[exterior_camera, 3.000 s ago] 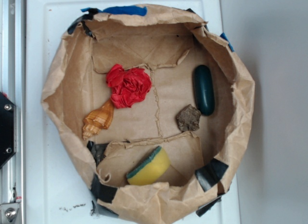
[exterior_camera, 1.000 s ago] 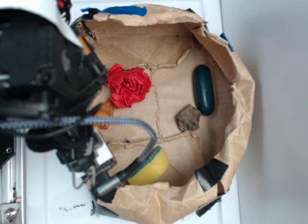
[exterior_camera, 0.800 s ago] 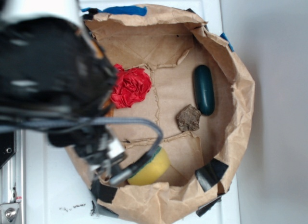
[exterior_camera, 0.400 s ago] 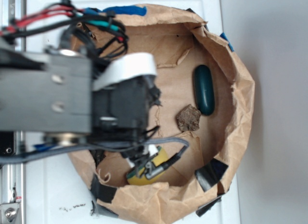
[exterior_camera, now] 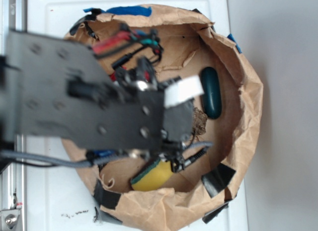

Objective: Grab the green sponge.

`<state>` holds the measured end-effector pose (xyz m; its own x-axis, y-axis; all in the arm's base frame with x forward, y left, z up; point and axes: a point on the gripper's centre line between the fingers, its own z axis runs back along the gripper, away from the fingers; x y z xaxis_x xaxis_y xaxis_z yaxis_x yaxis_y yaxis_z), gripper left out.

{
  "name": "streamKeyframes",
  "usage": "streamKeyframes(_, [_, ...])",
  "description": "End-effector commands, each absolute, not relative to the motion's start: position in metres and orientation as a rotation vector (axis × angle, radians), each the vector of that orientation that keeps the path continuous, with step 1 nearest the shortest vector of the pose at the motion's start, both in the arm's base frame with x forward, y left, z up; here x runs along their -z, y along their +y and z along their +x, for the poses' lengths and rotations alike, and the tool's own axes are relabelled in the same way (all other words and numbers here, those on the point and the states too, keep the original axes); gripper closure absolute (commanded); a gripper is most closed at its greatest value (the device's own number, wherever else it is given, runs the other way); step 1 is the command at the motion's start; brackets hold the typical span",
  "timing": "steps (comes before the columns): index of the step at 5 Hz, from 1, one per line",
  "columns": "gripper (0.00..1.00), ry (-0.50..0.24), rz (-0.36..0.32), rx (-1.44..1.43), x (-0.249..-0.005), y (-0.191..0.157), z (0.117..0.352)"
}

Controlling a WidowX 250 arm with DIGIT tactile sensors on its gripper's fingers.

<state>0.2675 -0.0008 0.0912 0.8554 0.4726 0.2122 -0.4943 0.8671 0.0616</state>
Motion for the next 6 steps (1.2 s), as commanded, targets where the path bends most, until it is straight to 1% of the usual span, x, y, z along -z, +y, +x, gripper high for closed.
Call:
streamKeyframes(1, [0.0, -0.192, 0.082, -0.37, -0.087, -0.017, 0.251])
streamKeyframes(2, [0.0, -0.148, 0.015, -0.365, -0.104, -0.022, 0.249])
streamKeyframes(3, [0.0, -0.11, -0.049, -0.364, -0.115, -0.022, 0.25])
streamKeyframes(4, [0.0, -0.128, -0.076, -0.373, -0.111, -0.025, 0.246])
streamKeyframes(6, [0.0, -0.135, -0.127, -0.404, -0.085, -0.039, 0.232])
